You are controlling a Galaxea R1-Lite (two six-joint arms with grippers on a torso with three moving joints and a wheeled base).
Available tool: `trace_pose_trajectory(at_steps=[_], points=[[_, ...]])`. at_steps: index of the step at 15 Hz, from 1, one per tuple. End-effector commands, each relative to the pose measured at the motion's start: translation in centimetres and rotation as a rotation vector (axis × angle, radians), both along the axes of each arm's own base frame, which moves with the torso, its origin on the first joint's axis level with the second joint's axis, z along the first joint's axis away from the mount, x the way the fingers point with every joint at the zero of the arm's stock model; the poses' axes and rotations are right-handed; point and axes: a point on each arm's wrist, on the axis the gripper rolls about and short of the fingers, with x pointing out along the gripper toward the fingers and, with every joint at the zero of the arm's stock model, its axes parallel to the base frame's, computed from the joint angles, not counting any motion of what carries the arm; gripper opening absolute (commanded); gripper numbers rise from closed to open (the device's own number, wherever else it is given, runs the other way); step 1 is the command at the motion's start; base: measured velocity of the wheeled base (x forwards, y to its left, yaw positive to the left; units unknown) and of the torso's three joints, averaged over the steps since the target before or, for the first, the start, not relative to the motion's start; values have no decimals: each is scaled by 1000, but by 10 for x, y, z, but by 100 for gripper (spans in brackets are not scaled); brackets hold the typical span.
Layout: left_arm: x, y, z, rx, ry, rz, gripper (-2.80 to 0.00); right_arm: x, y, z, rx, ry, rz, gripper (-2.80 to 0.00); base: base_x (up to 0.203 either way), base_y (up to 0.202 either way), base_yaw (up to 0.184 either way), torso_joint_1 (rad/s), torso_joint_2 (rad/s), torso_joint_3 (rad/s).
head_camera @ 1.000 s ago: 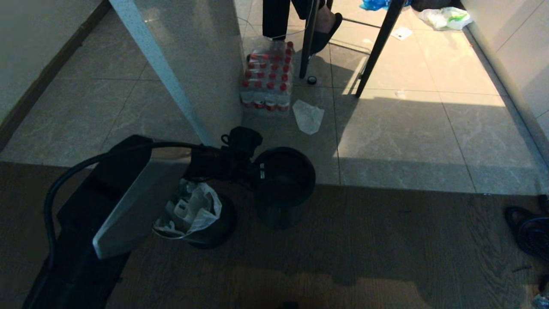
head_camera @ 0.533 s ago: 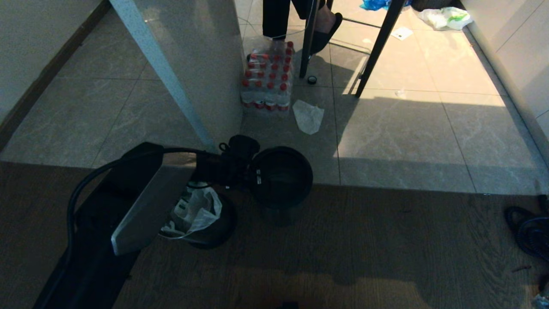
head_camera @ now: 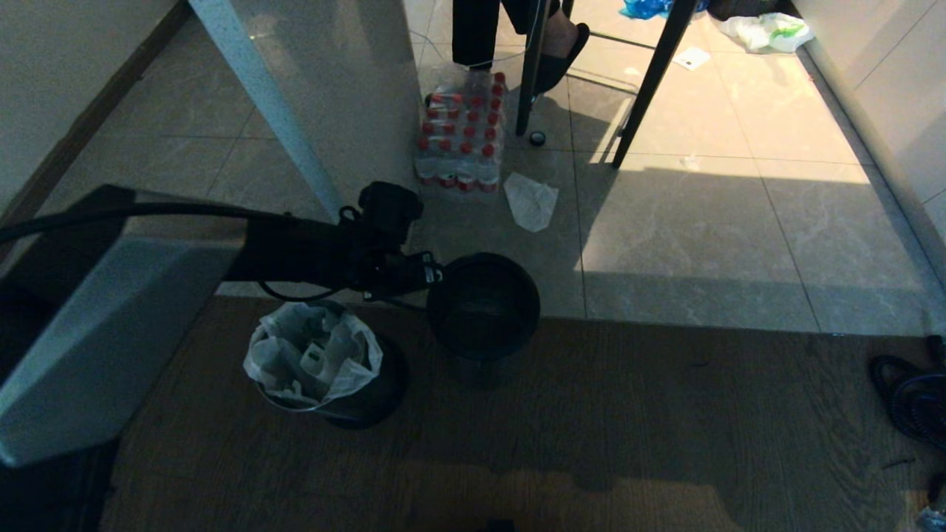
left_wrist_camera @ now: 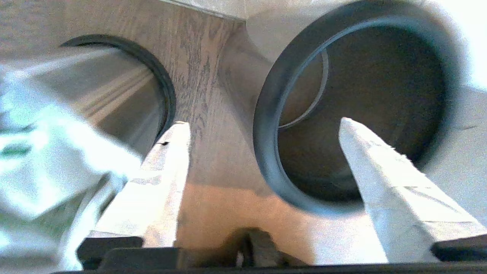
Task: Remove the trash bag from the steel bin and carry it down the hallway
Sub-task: Pick up the trash bag
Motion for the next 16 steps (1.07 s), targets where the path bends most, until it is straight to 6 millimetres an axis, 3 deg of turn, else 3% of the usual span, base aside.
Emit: trace_pose_trajectory(at_steps=[1,3,5,9,13,14,16], points=[[-35,16,51,-59,-78,13,0,0,0,0,0,0,1,-280,0,0,0,0,0,0],[-71,42,66,-96,-66,59,0,0,0,0,0,0,-1,-280,0,0,0,0,0,0],[-93,76,59,-105,-22,146,0,0,0,0,0,0,-1,-280,0,0,0,0,0,0],[-111,142,39,-143,62,315,0,0,0,0,0,0,0,-280,0,0,0,0,0,0],[-118,178,14,-206,103,358,0,0,0,0,0,0,-1,-280,0,0,0,0,0,0],[-119,188,8,-221,98,371,-280,0,0,0,0,0,0,-280,0,0,0,0,0,0],[-120,210,-2,-302,119,356,-280,0,0,0,0,0,0,-280,0,0,0,0,0,0]])
